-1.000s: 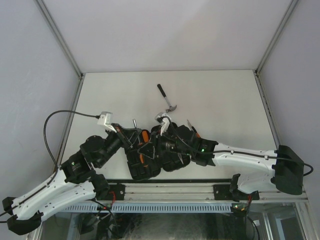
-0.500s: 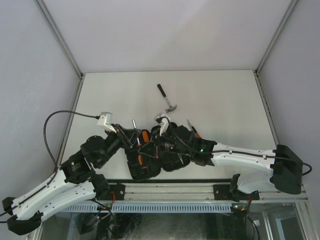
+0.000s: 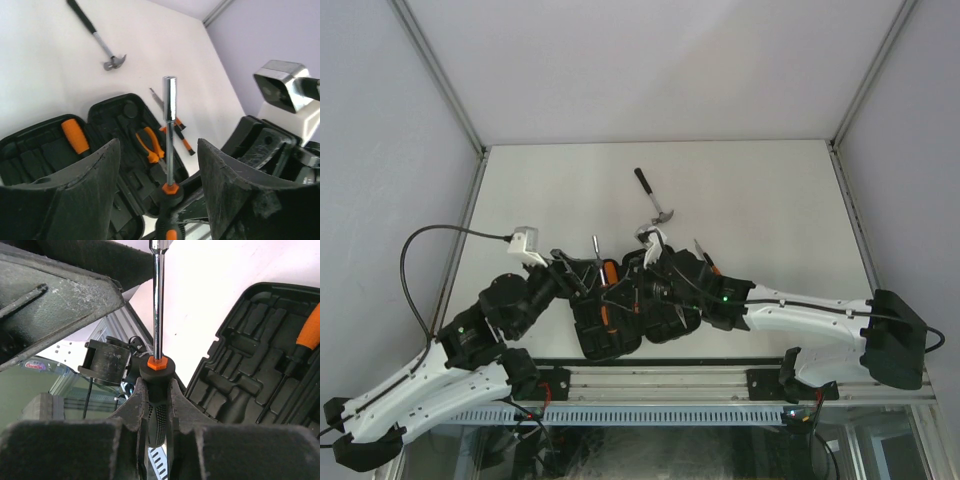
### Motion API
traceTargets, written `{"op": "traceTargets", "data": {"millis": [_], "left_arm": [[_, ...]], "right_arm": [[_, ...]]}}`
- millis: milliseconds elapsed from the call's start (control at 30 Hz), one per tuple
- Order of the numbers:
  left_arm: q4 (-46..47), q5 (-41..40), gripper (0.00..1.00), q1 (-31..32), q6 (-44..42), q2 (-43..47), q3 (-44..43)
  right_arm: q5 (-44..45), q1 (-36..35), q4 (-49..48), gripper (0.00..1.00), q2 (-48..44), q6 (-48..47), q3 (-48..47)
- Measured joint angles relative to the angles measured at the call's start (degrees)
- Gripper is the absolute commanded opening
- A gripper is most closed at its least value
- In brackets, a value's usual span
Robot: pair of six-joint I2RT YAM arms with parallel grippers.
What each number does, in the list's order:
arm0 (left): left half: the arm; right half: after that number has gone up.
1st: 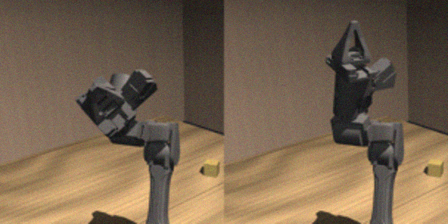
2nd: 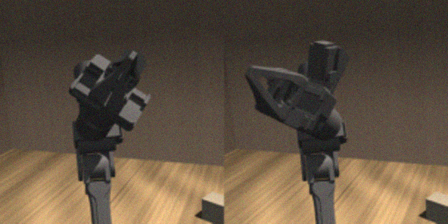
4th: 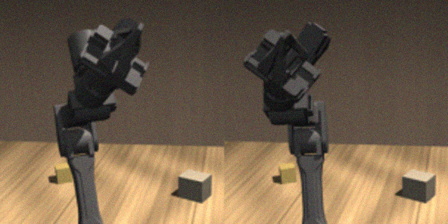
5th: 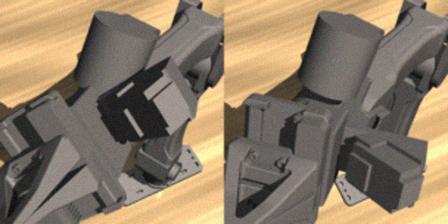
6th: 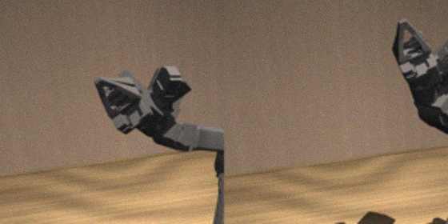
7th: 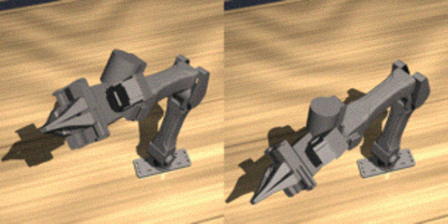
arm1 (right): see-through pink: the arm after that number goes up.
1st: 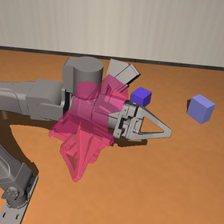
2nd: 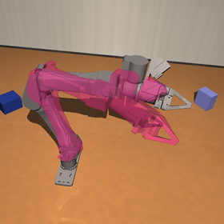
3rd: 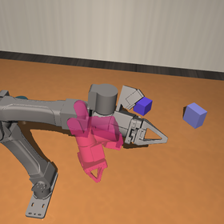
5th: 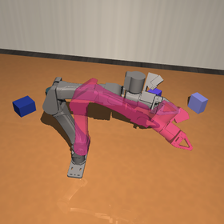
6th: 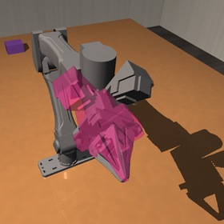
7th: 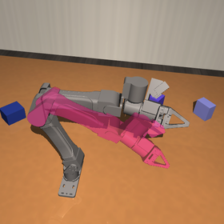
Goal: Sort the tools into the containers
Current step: Pick up the screwdriver from the center of the board.
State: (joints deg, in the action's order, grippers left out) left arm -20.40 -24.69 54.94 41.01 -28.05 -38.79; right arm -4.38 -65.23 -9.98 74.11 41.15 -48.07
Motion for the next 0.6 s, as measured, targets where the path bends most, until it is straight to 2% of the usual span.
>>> {"op": "traceTargets", "data": {"millis": [167, 467, 600], "left_arm": [[-4.1, -2.5, 0.70, -1.7, 0.6, 0.0, 0.0], [-8.4, 3.1, 0.70, -17.9, 3.1, 0.4, 2.1], [-13.0, 5.1, 0.70, -22.4, 4.5, -2.3, 3.7]], "right_arm": [[2.0, 0.8, 0.5, 0.00, -1.4, 1.9, 2.8], [6.8, 2.2, 4.9, 0.00, -3.0, 5.2, 3.6], [7.6, 2.4, 5.7, 0.00, -4.3, 5.9, 4.3]]}}
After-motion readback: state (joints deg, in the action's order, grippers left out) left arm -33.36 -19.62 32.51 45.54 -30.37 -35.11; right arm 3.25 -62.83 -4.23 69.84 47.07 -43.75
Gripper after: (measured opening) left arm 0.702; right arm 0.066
